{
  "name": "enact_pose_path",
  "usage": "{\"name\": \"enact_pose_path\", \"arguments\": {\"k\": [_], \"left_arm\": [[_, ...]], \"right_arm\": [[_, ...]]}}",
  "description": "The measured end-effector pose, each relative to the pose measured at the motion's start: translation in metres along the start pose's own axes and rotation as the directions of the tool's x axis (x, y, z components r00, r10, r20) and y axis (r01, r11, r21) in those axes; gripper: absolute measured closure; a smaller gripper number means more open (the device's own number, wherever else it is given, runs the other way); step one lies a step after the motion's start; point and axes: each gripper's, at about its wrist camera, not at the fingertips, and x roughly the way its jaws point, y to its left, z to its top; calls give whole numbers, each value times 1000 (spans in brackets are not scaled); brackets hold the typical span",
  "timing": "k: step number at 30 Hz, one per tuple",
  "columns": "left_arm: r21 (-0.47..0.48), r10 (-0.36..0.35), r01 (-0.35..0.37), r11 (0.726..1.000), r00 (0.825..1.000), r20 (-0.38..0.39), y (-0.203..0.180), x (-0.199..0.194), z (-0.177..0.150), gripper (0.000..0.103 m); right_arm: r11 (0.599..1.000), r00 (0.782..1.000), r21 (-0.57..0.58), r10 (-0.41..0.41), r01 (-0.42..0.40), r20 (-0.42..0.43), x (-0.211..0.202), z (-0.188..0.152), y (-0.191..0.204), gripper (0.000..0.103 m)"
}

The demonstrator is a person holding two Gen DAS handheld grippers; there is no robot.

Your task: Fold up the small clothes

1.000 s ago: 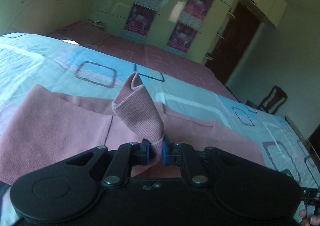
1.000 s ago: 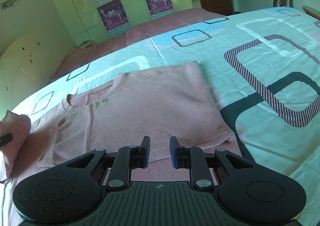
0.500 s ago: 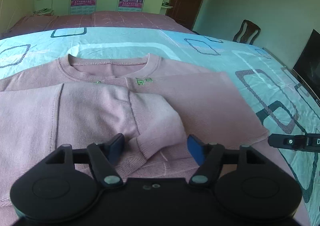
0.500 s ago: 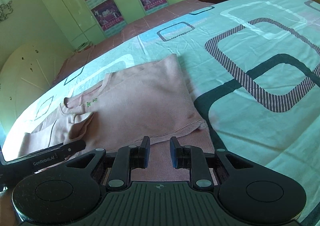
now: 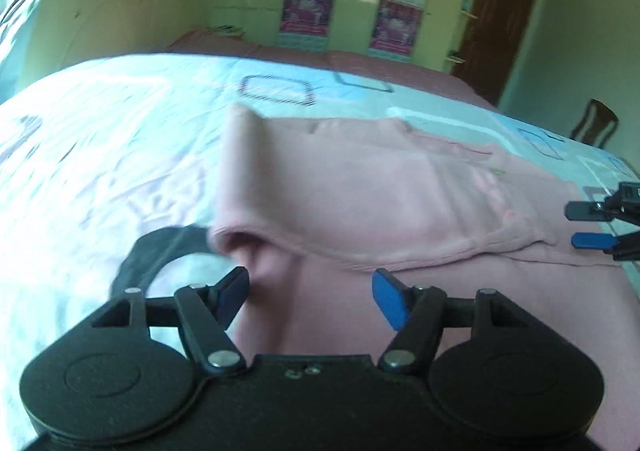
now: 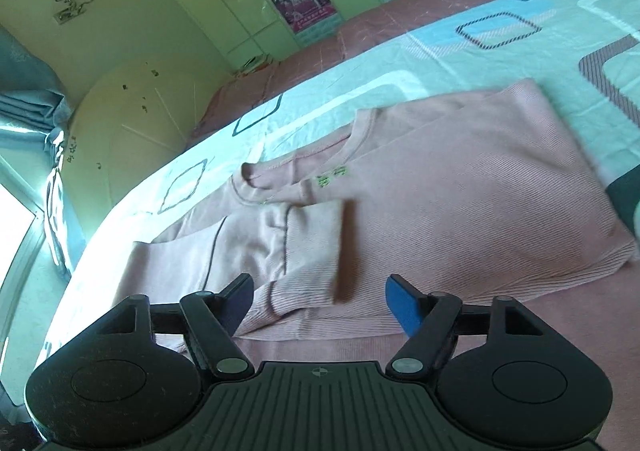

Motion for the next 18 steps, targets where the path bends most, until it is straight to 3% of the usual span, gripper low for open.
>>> {"name": "enact_pose_path", "arguments": {"k": [2, 6, 7, 8, 10, 13, 14, 18], "left_arm": [[-34, 4, -4, 999, 1000, -4, 16, 3, 2, 43], [-23, 9, -9, 1000, 1000, 3, 24, 16, 13, 48], [-27, 12, -12, 1000, 1000, 4, 25, 19, 16, 50], [-27, 12, -11, 1000, 1000, 4, 26, 22, 19, 52], [-15, 11, -11, 1000, 1000, 5, 27, 26, 23, 55], [12, 13, -13, 1000, 1000, 7, 30, 27, 27, 66], [10, 18, -18, 1000, 1000, 10, 33, 27, 28, 75], [3, -18, 18, 1000, 1000, -1, 46, 29, 29, 86]], "right_arm": [[998, 999, 56, 16, -14, -32, 14, -1, -3, 48], [987, 999, 156, 37, -30, -38, 28, 1, -9, 49], [986, 999, 163, 37, -30, -36, 30, 2, -9, 55], [985, 999, 168, 36, -29, -39, 33, 4, -9, 68], [986, 999, 168, 22, -14, -49, 40, 6, -8, 78], [996, 999, 83, -17, 20, -34, 40, 10, 3, 98], [999, 999, 33, -29, 30, -27, 38, 11, 9, 98], [987, 999, -158, -36, 40, 31, 20, 19, 41, 98]]}}
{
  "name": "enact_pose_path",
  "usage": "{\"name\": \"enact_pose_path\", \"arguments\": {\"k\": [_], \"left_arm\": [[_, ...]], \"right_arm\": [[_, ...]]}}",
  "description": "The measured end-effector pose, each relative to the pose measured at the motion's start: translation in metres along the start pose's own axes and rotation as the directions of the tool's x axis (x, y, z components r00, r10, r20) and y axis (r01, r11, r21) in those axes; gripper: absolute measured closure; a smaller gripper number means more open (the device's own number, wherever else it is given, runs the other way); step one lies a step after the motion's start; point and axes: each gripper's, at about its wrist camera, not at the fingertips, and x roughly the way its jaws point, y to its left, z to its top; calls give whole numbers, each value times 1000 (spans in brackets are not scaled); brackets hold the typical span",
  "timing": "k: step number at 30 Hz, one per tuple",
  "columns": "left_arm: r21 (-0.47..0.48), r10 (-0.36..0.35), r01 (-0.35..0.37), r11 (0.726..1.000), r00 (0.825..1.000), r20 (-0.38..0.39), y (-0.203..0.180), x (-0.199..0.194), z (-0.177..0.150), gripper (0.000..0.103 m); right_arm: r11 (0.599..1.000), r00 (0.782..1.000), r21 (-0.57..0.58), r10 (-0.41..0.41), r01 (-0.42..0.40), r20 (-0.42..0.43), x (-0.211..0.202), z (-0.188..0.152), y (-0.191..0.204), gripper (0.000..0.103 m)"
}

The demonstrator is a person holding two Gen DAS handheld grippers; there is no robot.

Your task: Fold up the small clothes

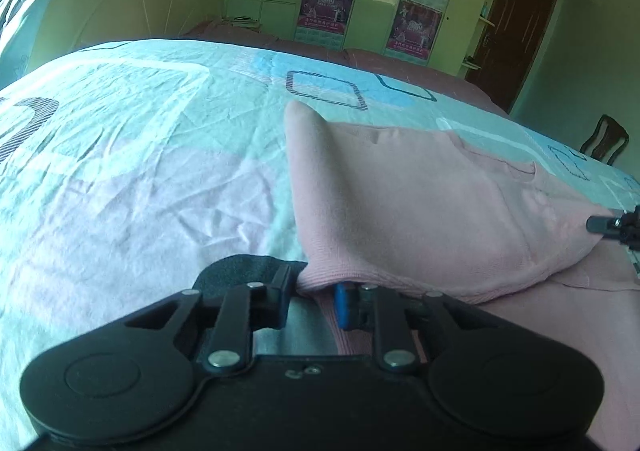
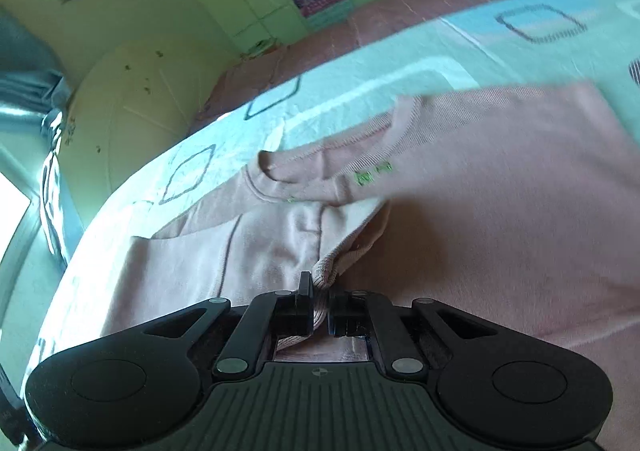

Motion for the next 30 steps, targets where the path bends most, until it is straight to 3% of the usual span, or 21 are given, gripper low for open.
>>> {"name": "enact_pose_path", "arguments": {"k": [3, 6, 9, 11, 16, 22, 25, 26, 30], "left_arm": [[30, 3, -2, 1000, 1000, -15, -5, 3, 1, 90], [36, 1, 0, 999, 1000, -25, -8, 6, 1, 92], [42, 4, -3, 999, 1000, -24, -10, 8, 0, 92], [35, 3, -2, 999, 1000, -26, -8, 7, -2, 92], [37, 4, -3, 999, 1000, -28, -8, 9, -2, 92], [44, 1, 0, 999, 999, -36, -9, 10, -1, 92], [75, -21, 26, 997, 998, -60, -7, 1, 1, 81], [78, -11, 14, 997, 999, -39, -5, -9, 1, 75], [86, -39, 35, 996, 998, 45, -7, -34, 4, 74]], "right_arm": [[992, 991, -122, -13, 30, 135, -32, 13, 20, 98], [967, 961, -226, -58, 122, 272, -54, 13, 27, 98], [966, 982, -193, -152, 172, 112, -20, 0, -3, 98], [980, 986, -121, -153, 159, 58, -11, -15, -21, 98], [983, 987, -87, -159, 161, 39, -10, -37, -33, 98], [988, 988, -28, -151, 151, 14, -10, -39, -41, 98], [988, 988, 1, -156, 156, 3, -20, -36, -40, 97], [987, 986, 1, -163, 163, 24, -27, -35, -39, 97], [978, 972, -51, -192, 200, 136, -50, -30, -28, 97]]}}
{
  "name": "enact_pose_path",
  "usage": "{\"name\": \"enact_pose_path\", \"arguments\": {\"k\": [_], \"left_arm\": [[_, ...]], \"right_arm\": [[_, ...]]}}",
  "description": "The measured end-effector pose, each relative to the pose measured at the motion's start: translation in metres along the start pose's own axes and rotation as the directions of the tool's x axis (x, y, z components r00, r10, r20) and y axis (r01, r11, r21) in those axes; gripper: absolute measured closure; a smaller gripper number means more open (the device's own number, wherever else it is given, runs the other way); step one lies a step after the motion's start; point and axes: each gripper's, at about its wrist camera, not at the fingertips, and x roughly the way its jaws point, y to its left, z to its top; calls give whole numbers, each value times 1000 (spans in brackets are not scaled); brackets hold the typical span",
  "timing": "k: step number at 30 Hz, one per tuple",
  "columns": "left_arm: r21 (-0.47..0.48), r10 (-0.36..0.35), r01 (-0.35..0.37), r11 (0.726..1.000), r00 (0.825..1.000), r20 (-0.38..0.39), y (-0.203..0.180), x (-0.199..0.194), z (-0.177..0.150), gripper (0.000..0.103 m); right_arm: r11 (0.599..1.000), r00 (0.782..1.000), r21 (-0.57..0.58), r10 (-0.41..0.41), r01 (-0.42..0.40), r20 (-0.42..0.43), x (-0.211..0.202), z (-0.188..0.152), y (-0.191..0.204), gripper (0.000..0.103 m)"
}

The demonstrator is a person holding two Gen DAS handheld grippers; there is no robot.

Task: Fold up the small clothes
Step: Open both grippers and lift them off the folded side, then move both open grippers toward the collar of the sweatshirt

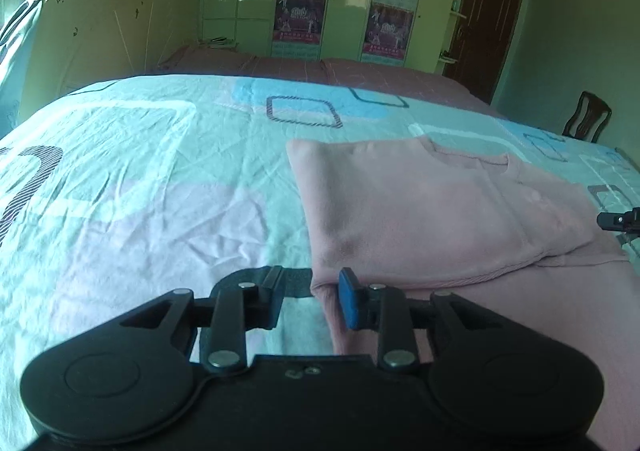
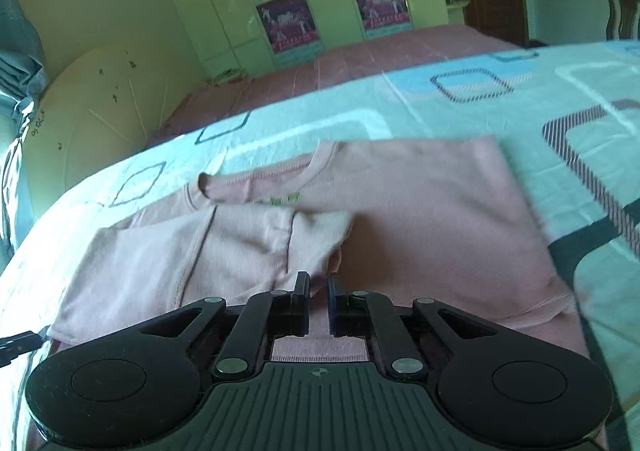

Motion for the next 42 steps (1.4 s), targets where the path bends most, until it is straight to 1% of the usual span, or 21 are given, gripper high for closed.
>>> {"name": "enact_pose_path", "arguments": {"k": [4, 5, 7, 8, 10, 11, 15, 17, 18, 20, 21, 22, 23, 25, 27, 29, 31, 32, 35, 38, 42], "left_arm": [[27, -33, 33, 999, 999, -4, -23, 22, 8, 66], [38, -33, 34, 999, 999, -21, -29, 32, 7, 60], [48, -29, 33, 998, 996, -84, -34, 51, 0, 60], [65, -29, 34, 997, 996, -83, -35, 53, -4, 60], [89, -21, 29, 996, 996, -82, -37, 51, -5, 60], [87, -22, 29, 996, 996, -85, -36, 49, -4, 60], [82, -11, 16, 997, 998, -57, -37, 47, 1, 60], [65, -23, 27, 998, 998, -58, -38, 50, 1, 59], [65, -24, 28, 997, 998, -64, -38, 54, 2, 59], [78, -21, 28, 997, 997, -80, -43, 62, 1, 57], [89, -13, 21, 996, 996, -86, -45, 64, 1, 57], [92, -9, 17, 996, 996, -88, -46, 65, 2, 56], [85, -12, 20, 996, 995, -95, -46, 65, 4, 56], [64, -27, 33, 997, 996, -85, -42, 62, 10, 56], [78, -46, 50, 996, 998, -47, -39, 63, 21, 56], [106, -32, 39, 994, 998, -62, -38, 78, 37, 56], [86, -77, 85, 993, 993, -93, -33, 103, 54, 55], [75, -73, 82, 994, 991, -113, -29, 118, 61, 55], [49, -78, 84, 995, 991, -105, -16, 156, 85, 56], [23, -86, 89, 996, 991, -105, -5, 184, 105, 56], [34, -94, 98, 995, 991, -97, -2, 185, 107, 57]], "right_arm": [[999, 1000, -32, 16, -16, -9, 13, 3, 14, 97], [999, 1000, -38, 21, -22, -23, 18, 2, 18, 97], [997, 994, -79, 2, -11, -106, 35, -7, 23, 97], [995, 981, -99, -23, 4, -194, 48, -15, 23, 97], [992, 979, -126, -16, -10, -204, 44, -21, 22, 97], [993, 981, -115, -10, -13, -194, 37, -20, 20, 97], [998, 997, -64, -1, -4, -75, 15, -10, 9, 94], [999, 999, -42, 2, -4, -50, 15, -5, 7, 74], [999, 999, -46, 10, -12, -44, 17, -3, 10, 70], [997, 997, -65, 39, -43, -60, 26, -1, 19, 70], [995, 995, -87, 34, -42, -95, 34, -4, 24, 70], [994, 987, -109, 7, -25, -162, 48, -9, 28, 70], [990, 984, -139, -16, -9, -179, 55, -15, 31, 70], [986, 985, -168, -27, -2, -172, 51, -10, 39, 70], [991, 993, -136, 6, -22, -121, 41, 0, 38, 70], [989, 995, -145, -14, 0, -95, 45, 12, 37, 70], [987, 988, -153, -59, 37, -145, 67, 23, 34, 70], [985, 983, -162, -81, 55, -162, 79, 27, 31, 70], [983, 976, -136, -143, 121, -166, 107, 42, 15, 70], [988, 976, -99, -135, 119, -173, 119, 52, 1, 70], [980, 978, -142, -156, 136, -141, 113, 54, 9, 70]]}}
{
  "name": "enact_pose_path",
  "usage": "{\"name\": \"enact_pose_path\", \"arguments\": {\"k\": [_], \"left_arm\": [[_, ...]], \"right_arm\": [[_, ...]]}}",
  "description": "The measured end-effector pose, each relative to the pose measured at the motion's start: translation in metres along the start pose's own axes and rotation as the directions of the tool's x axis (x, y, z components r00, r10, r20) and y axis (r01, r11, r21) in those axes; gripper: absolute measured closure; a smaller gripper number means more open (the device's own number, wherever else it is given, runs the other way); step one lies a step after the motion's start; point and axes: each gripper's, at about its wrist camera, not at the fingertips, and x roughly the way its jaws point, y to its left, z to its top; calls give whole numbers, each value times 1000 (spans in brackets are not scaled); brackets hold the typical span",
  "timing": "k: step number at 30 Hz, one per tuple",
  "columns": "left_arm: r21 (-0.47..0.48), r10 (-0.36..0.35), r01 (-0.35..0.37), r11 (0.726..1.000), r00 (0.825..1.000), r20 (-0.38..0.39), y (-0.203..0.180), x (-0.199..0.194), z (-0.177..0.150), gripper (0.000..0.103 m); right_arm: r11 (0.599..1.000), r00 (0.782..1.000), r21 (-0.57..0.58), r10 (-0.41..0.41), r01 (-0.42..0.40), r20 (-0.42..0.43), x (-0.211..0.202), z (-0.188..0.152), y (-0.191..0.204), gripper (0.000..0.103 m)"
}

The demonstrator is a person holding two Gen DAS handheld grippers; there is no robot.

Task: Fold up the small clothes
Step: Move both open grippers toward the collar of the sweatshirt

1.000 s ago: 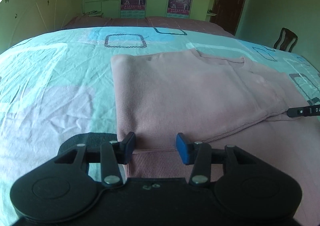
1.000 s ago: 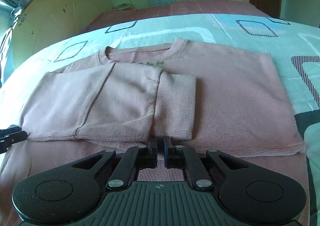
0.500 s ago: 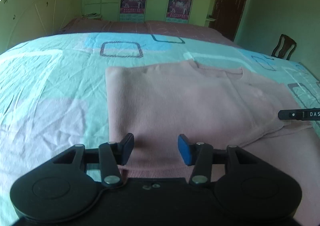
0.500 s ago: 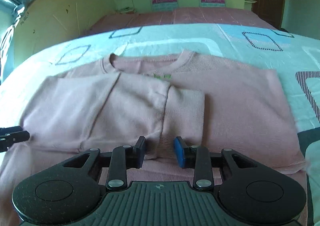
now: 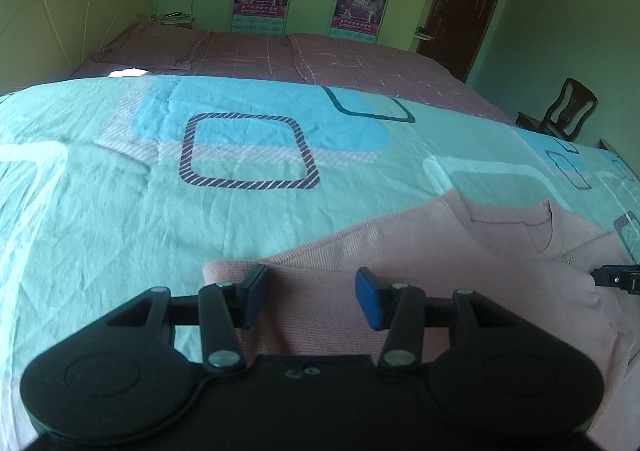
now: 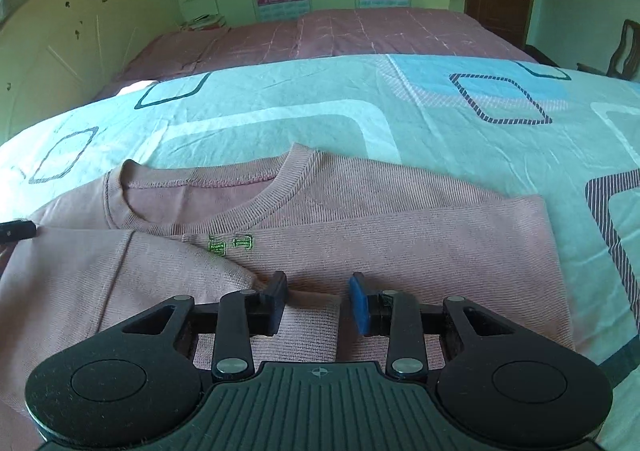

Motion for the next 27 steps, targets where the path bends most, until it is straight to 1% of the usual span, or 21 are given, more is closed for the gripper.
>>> {"name": "enact_pose_path", "arguments": {"k": [1, 2, 3, 4, 5, 6, 7, 8, 10, 11, 12, 14, 15, 17, 19, 21, 22, 23, 24, 25, 27], "left_arm": [[24, 3, -4, 1000, 1000, 28, -6, -11, -3, 56], [54, -4, 1, 999, 999, 51, -11, -18, -7, 52], [87, -13, 8, 996, 998, 58, -16, -22, -11, 50], [112, -1, -4, 994, 999, 43, -21, -20, -14, 50], [125, 29, -33, 992, 999, 27, -23, -17, -17, 51], [115, 39, -41, 993, 999, 25, -20, -15, -20, 51], [78, 20, -23, 997, 999, 36, -14, -15, -23, 51], [37, 0, -2, 999, 999, 46, -8, -17, -25, 51], [-15, -19, 20, 1000, 998, 56, -3, -26, -32, 51], [-34, -18, 20, 999, 998, 58, -3, -32, -36, 51], [-44, -18, 20, 999, 998, 55, -4, -36, -41, 50], [-25, -2, 3, 1000, 998, 57, -7, -45, -51, 50], [-14, 10, -9, 1000, 998, 67, -8, -48, -52, 50], [-28, 11, -9, 1000, 996, 90, -6, -46, -45, 50], [-52, 28, -25, 998, 997, 71, -1, -34, -30, 50], [-63, 33, -30, 998, 998, 46, 4, -21, -20, 49], [-62, 37, -35, 997, 999, 34, 7, -15, -18, 49], [-65, 40, -38, 997, 998, 38, 11, -13, -16, 49], [-86, 33, -30, 996, 999, 35, 15, -14, -15, 50], [-106, 31, -28, 994, 999, 35, 17, -18, -15, 50], [-105, 55, -48, 993, 997, 58, 16, -32, -18, 50]], "right_arm": [[1000, 1000, 0, 8, -8, 29, -7, 0, 4, 70], [999, 998, -2, 40, -40, 57, -13, 0, 10, 70], [997, 995, -13, 77, -76, 66, -16, 0, 19, 70], [993, 991, -34, 114, -112, 67, -17, 0, 31, 70], [987, 986, -62, 154, -150, 63, -14, 1, 46, 70], [980, 981, -81, 185, -180, 54, -11, 0, 57, 70], [973, 977, -102, 211, -207, 35, -5, 0, 69, 70], [970, 977, -122, 214, -211, 17, 1, -1, 78, 70], [972, 985, -159, 169, -172, -33, 14, -9, 86, 70], [970, 984, -165, 176, -178, -23, 14, -12, 83, 70], [970, 984, -169, 175, -176, -20, 11, -14, 81, 70], [972, 987, -175, 158, -158, -13, 5, -17, 78, 70], [972, 985, -165, 170, -168, -6, 3, -17, 77, 70], [970, 981, -150, 195, -190, 20, 2, -12, 81, 70], [968, 979, -158, 203, -195, 35, 7, -6, 92, 70], [967, 978, -154, 208, -203, 20, 16, -2, 102, 70], [968, 980, -161, 197, -193, 7, 23, -3, 106, 70], [970, 985, -173, 174, -172, 1, 28, -4, 107, 70], [973, 988, -178, 152, -148, 8, 29, -5, 105, 70], [978, 990, -158, 138, -134, 20, 26, -5, 97, 70], [989, 995, -121, 94, -89, 34, 19, -5, 84, 70]]}}
